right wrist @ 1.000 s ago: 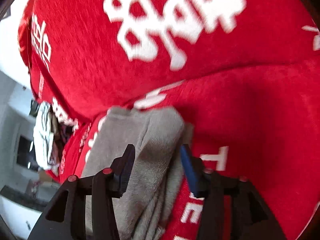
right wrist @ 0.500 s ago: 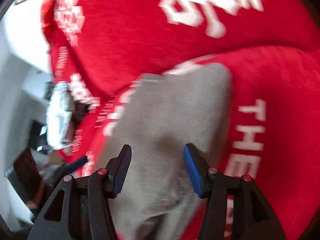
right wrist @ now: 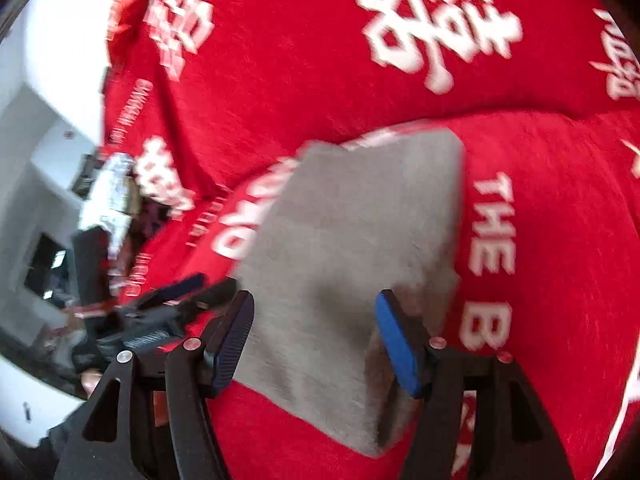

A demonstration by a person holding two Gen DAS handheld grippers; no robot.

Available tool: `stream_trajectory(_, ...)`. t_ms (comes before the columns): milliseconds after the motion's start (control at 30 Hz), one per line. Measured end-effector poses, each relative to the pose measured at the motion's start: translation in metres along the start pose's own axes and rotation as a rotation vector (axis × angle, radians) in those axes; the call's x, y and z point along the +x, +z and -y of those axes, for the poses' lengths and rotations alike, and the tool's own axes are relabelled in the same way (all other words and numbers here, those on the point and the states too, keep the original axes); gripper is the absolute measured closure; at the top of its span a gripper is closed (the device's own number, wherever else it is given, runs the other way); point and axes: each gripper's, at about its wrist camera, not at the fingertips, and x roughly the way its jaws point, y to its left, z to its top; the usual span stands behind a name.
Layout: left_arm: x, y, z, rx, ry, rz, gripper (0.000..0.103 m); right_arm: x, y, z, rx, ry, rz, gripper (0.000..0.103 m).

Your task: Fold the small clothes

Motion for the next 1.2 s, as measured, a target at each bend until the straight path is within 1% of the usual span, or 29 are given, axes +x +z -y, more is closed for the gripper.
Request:
stream_trajectory(67,-0.002,-0.003,-0.001,0.017,0.0,0.0,0.001,-0.004,-0.009,0.011,0.032,0.004,0.007,0.038)
stream_trajectory(100,-0.006,-0.004,-0.001,0.029,0.0,0.004,0.002,-0.011,-0.012,0.012,0.035,-0.014,0.014,0.038)
stream_trajectory(133,-0.013,-0.003,-0.003,0.041,0.003,0.011,0.002,-0.021,-0.014,0.01,0.026,-0.082,0.022,0.037)
stream_trajectory(167,-0.018,-0.002,-0.006,0.039,0.001,0.017,0.002,-0.032,-0.016,0.009,0.006,-0.128,0.039,0.037)
stream_trajectory(200,-0.023,0.001,-0.011,0.027,-0.007,0.024,0.002,-0.043,-0.017,0.009,-0.009,-0.141,0.06,0.035)
stream_trajectory(233,-0.028,0.006,-0.02,0.002,-0.036,0.029,0.002,-0.049,-0.016,0.011,-0.015,-0.151,0.074,0.029)
stream_trajectory(300,-0.031,0.016,-0.035,-0.054,-0.094,0.02,0.002,-0.066,-0.014,0.014,-0.024,-0.188,0.111,0.021)
stream_trajectory(367,-0.027,0.026,-0.046,-0.112,-0.141,-0.011,0.002,-0.075,-0.007,0.021,-0.008,-0.201,0.128,0.021)
stream_trajectory(400,-0.023,0.031,-0.048,-0.131,-0.173,-0.03,0.002,-0.076,-0.002,0.026,0.017,-0.189,0.13,0.021)
stream_trajectory(467,-0.009,0.04,-0.043,-0.142,-0.248,-0.081,0.002,-0.068,0.006,0.032,0.051,-0.155,0.115,0.021)
stream_trajectory(500,0.0,0.044,-0.036,-0.135,-0.276,-0.108,0.002,-0.062,0.01,0.03,0.058,-0.145,0.105,0.021)
stream_trajectory(533,0.006,0.046,-0.029,-0.126,-0.287,-0.126,0.002,-0.05,0.015,0.034,0.077,-0.123,0.082,0.021)
stream_trajectory(667,0.036,0.05,0.005,-0.058,-0.309,-0.206,0.002,-0.003,0.025,0.042,0.154,-0.042,0.015,0.021)
stream_trajectory(733,0.048,0.051,0.015,-0.034,-0.318,-0.237,0.002,0.018,0.028,0.049,0.192,-0.013,-0.021,0.021)
stream_trajectory(767,0.056,0.051,0.019,-0.02,-0.306,-0.255,0.002,0.024,0.029,0.052,0.205,0.004,-0.034,0.021)
stream_trajectory(800,0.063,0.051,0.022,-0.008,-0.296,-0.272,0.002,0.034,0.03,0.054,0.219,0.033,-0.053,0.021)
stream_trajectory(833,0.072,0.05,0.023,-0.004,-0.306,-0.297,0.002,0.044,0.031,0.054,0.222,0.06,-0.075,0.022)
stream_trajectory(867,0.077,0.049,0.023,-0.011,-0.32,-0.312,0.002,0.049,0.032,0.052,0.206,0.055,-0.072,0.022)
stream_trajectory(900,0.079,0.05,0.022,-0.017,-0.323,-0.303,0.002,0.053,0.035,0.048,0.175,0.039,-0.054,0.022)
stream_trajectory(933,0.078,0.051,0.024,-0.011,-0.324,-0.28,0.002,0.058,0.038,0.043,0.146,0.011,-0.048,0.03)
stream_trajectory(1000,0.078,0.052,0.027,0.009,-0.316,-0.267,0.019,0.065,0.042,0.038,0.128,-0.001,-0.052,0.045)
stream_trajectory(1033,0.075,0.053,0.029,0.017,-0.321,-0.258,0.023,0.066,0.043,0.036,0.117,0.006,-0.052,0.051)
stream_trajectory(1100,0.069,0.054,0.029,0.031,-0.322,-0.241,0.041,0.063,0.044,0.027,0.072,-0.004,-0.042,0.056)
stream_trajectory(1200,0.06,0.055,0.034,0.061,-0.301,-0.215,0.048,0.059,0.043,0.017,0.042,-0.026,-0.025,0.059)
